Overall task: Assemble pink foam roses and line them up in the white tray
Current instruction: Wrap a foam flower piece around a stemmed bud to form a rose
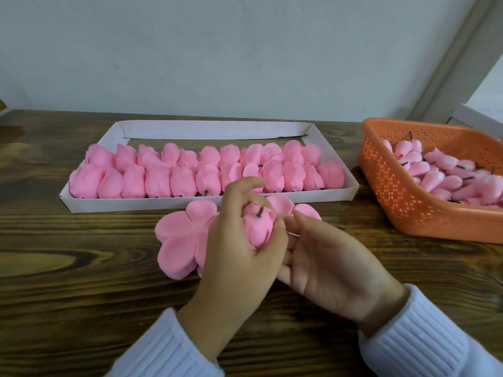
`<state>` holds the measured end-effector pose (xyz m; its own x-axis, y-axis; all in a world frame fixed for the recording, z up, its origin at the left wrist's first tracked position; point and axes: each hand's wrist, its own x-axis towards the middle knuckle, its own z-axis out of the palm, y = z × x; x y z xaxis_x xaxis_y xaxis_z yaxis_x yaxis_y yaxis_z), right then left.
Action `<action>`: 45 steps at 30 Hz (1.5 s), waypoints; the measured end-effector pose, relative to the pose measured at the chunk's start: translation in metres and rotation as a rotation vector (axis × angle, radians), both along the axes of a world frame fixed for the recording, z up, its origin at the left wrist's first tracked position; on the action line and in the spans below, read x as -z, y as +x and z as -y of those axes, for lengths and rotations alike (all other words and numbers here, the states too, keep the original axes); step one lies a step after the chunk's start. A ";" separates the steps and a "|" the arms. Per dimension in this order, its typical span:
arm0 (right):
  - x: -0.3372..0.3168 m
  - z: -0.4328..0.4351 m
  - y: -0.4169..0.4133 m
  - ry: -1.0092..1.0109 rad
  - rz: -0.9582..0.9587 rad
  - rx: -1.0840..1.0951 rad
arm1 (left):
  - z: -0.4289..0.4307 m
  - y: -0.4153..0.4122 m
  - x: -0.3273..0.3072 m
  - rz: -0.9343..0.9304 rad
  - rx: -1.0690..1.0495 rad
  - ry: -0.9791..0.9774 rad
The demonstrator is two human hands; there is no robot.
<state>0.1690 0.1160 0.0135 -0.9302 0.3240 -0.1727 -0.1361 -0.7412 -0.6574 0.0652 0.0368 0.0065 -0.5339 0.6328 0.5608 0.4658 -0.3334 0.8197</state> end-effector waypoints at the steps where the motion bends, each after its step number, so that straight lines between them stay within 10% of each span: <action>1: 0.000 -0.001 0.001 -0.015 -0.025 -0.011 | 0.000 0.000 0.001 -0.025 0.003 -0.004; 11: -0.002 -0.002 0.003 0.113 -0.029 -0.029 | 0.002 -0.002 0.002 -0.087 -0.020 -0.087; 25: 0.002 0.014 0.003 1.010 0.086 0.323 | -0.001 0.002 0.004 0.087 0.236 -0.205; 45: 0.002 0.015 0.000 0.917 0.002 0.397 | -0.002 0.008 0.014 -0.015 0.307 -0.239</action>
